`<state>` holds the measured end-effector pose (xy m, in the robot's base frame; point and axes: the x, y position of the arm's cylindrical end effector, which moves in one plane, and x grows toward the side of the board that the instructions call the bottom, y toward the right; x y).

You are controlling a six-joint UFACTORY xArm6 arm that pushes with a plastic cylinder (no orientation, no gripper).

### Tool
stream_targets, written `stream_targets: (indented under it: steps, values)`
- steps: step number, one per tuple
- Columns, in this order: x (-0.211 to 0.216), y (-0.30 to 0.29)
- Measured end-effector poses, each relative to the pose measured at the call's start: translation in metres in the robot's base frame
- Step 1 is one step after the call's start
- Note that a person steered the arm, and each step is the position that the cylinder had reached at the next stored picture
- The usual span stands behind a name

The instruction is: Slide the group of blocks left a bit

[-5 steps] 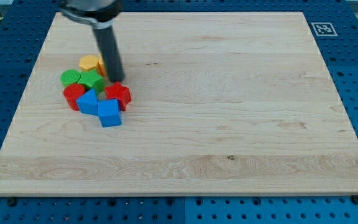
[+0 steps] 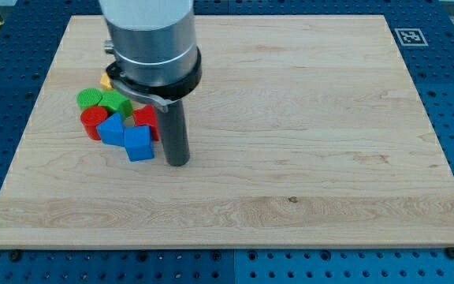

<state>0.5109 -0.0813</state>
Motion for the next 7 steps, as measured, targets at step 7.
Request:
stream_targets:
  steps: [7]
  values:
    - [-0.031,-0.038]
